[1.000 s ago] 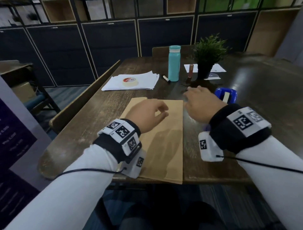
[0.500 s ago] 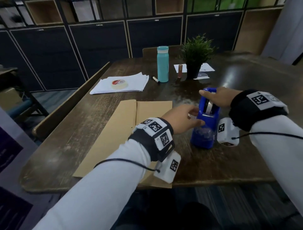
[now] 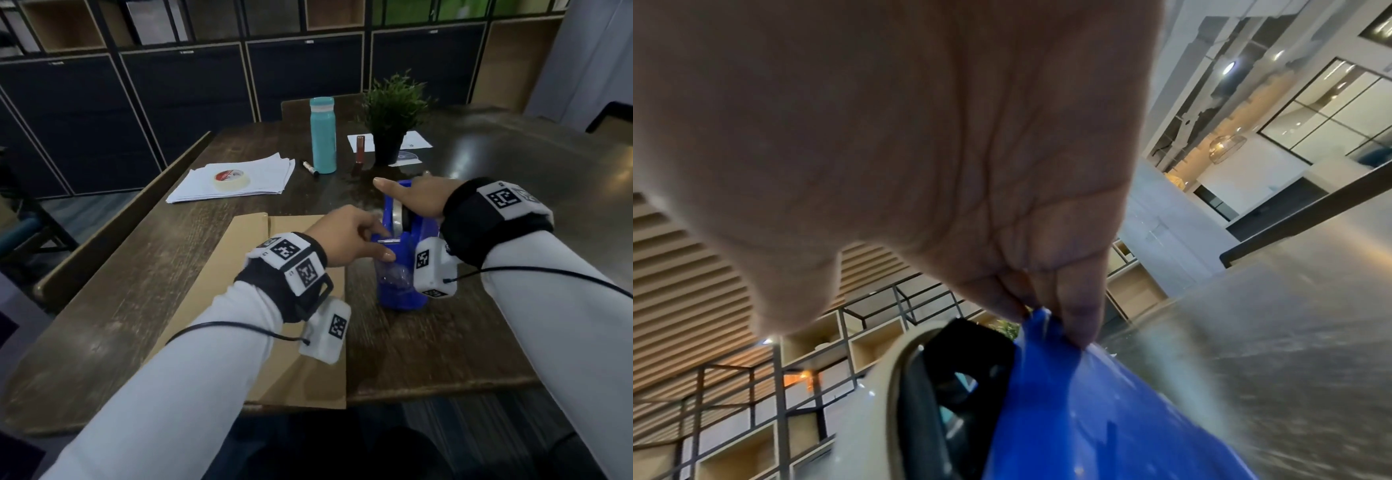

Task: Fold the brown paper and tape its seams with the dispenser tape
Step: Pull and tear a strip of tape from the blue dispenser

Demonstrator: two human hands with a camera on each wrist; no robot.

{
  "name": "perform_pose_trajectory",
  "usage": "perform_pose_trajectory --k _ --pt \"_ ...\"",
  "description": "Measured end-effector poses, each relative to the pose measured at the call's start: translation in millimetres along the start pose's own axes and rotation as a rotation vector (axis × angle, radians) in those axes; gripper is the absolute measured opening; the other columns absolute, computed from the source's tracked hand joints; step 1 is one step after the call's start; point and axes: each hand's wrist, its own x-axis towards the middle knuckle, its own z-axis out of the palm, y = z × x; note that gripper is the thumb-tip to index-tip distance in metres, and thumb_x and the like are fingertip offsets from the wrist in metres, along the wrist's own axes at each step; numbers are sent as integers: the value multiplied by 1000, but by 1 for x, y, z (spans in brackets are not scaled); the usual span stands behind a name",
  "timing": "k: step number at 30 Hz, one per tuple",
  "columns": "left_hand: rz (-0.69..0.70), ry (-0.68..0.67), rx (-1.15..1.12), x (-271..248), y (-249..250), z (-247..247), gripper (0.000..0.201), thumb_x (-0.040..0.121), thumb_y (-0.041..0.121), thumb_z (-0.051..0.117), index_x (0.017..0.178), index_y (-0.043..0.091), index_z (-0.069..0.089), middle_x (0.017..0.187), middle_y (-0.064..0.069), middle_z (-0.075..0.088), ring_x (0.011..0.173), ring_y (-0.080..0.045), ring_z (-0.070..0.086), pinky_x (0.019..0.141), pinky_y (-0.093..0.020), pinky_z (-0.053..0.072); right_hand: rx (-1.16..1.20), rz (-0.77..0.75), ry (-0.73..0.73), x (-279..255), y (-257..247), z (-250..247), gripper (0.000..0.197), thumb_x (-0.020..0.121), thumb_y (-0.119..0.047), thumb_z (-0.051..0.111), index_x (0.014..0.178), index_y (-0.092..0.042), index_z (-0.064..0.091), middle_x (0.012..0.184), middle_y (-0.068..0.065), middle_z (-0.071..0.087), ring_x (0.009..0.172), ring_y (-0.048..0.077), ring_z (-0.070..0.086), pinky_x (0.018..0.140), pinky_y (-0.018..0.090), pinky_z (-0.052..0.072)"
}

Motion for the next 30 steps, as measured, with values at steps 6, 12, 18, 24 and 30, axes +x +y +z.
perform_pose_trajectory --k 6,12,18,24,30 --pt "12 -21 4 -3 -7 -8 28 77 30 78 102 22 70 94 -4 70 83 -15 64 81 -35 53 2 -7 -32 3 -1 5 91 86 -74 11 99 -1 64 141 25 45 133 32 40 109 40 28" --pt "26 -59 93 -7 -5 -12 22 77 29 77 98 25 70 93 -2 71 85 -16 65 82 -38 54 98 -51 -44 7 9 13 96 83 -79 10 121 -7 63 143 24 43 134 29 40 112 41 25" --pt "-24 -59 56 -15 -6 -11 27 79 31 76 103 23 69 93 2 70 83 -11 64 74 -28 51 98 -113 -31 5 -5 18 92 87 -75 14 117 -4 62 145 23 41 141 29 31 113 42 27" --pt "-120 -151 -28 -14 -4 -14 33 83 31 71 114 22 65 91 11 65 84 -3 60 71 -21 45 64 -134 54 7 -5 14 88 87 -74 16 110 -1 59 124 21 60 90 24 56 82 33 39" --pt "-252 -240 -194 -9 -4 -11 32 92 35 57 120 20 63 119 -1 64 110 -15 57 96 -31 46 -62 -177 82 3 -9 21 87 91 -69 13 102 2 61 140 29 45 126 30 47 100 36 36"
